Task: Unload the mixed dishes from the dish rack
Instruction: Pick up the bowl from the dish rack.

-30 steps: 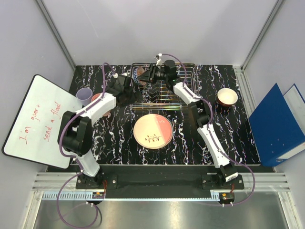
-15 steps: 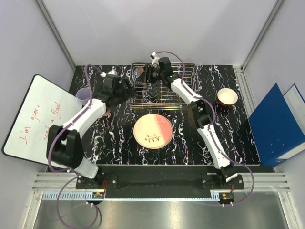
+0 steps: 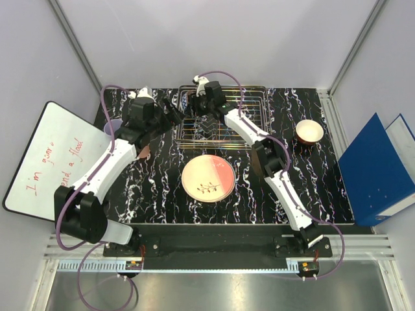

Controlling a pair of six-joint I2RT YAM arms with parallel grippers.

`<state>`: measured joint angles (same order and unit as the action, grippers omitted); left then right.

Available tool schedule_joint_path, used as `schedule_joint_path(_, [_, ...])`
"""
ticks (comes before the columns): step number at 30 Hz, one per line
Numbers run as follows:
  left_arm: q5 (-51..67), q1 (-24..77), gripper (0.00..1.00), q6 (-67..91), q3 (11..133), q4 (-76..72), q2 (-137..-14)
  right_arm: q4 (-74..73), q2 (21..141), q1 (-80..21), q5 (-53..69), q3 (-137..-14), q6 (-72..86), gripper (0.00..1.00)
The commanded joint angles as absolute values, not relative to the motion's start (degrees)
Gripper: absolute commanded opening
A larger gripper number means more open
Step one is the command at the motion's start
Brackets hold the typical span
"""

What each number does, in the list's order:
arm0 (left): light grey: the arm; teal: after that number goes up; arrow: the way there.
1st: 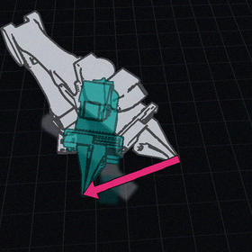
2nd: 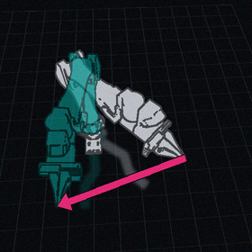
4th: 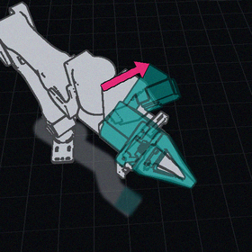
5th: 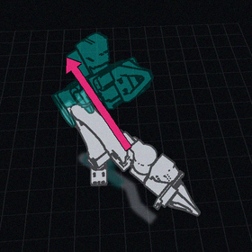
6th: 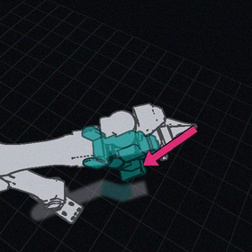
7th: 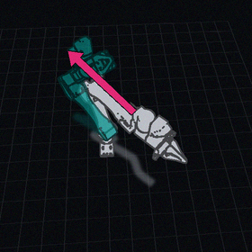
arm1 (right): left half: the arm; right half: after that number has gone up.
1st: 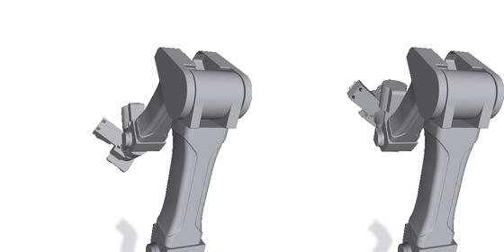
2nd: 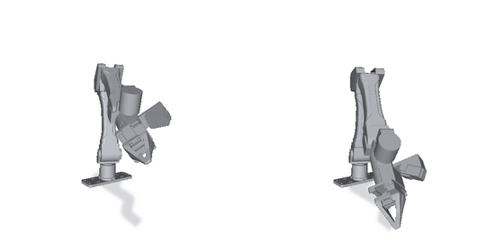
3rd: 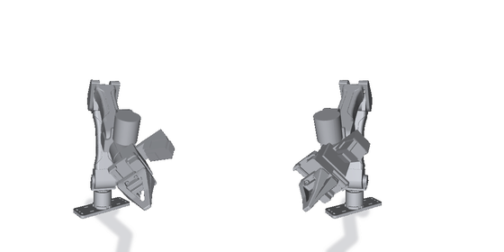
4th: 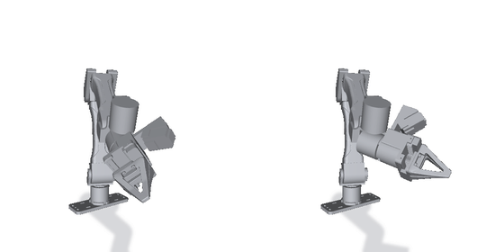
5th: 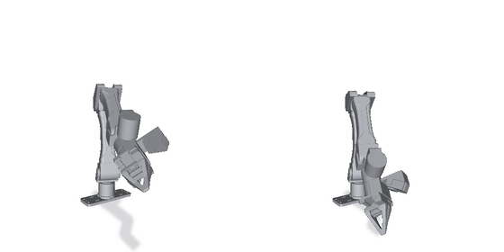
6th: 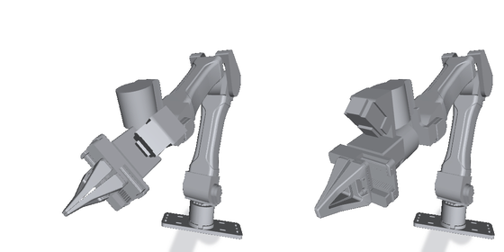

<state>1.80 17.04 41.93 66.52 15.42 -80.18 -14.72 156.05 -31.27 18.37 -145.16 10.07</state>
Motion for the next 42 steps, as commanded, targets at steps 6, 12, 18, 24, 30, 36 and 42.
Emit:
schedule_joint_path(6, [3.16, 17.14, 0.91, 41.39, 67.15, 14.41, -79.28, -19.60, 157.50, -31.99, 10.46, -147.66, 3.51, 0.15])
schedule_joint_path(12, [3.60, 17.14, 0.91, 41.22, 67.33, 14.41, -79.89, -19.60, 157.33, -32.08, 10.46, -147.13, 3.60, 0.00])
schedule_joint_path(18, [3.60, 17.14, 0.91, 41.22, 66.97, 14.41, -79.72, -19.07, 156.01, -32.08, 9.15, -145.81, 4.22, 0.00])
schedule_joint_path(24, [2.64, 17.14, 0.91, 41.13, 66.18, 14.41, -79.01, -15.22, 148.55, -32.17, 5.89, -139.14, 4.22, 0.00])
schedule_joint_path(30, [2.20, 17.14, 0.91, 41.83, 65.83, 14.06, -78.75, -15.47, 141.77, -32.08, 4.14, -136.50, 2.99, 0.00])
schedule_joint_path(36, [1.93, 17.14, 0.91, 42.19, 64.87, 13.54, -78.05, -16.00, 138.96, -32.08, 2.82, -134.83, 2.29, 0.00])
schedule_joint_path(42, [1.32, 17.14, 0.91, 41.75, 63.55, 13.45, -77.17, -15.47, 138.78, -32.08, 1.58, -133.68, 3.51, 0.00])
